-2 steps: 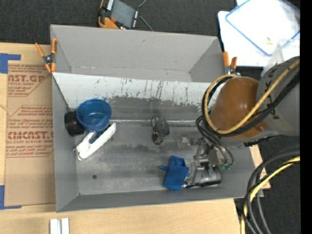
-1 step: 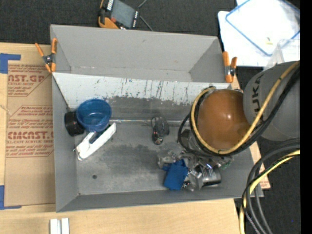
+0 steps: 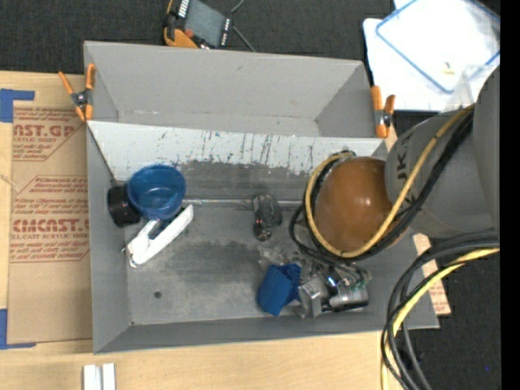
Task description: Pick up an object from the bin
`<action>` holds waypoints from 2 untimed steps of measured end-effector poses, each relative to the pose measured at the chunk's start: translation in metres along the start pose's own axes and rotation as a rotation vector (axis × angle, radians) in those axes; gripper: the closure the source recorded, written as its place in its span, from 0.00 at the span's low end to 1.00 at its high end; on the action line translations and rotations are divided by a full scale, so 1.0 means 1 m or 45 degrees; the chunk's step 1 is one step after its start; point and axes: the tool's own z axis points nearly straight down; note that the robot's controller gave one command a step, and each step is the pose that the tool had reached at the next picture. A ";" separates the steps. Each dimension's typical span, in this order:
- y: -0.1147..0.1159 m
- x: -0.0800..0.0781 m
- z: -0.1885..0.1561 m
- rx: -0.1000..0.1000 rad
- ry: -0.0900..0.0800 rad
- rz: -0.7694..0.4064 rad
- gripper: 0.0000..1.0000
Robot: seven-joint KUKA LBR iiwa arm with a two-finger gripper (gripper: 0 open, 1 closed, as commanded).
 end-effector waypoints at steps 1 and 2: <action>0.007 -0.002 -0.002 -0.008 -0.005 -0.466 1.00; 0.007 -0.002 -0.002 -0.008 -0.005 -0.466 1.00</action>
Offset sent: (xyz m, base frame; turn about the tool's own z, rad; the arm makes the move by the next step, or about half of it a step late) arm 0.0000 0.0000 0.0000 0.0000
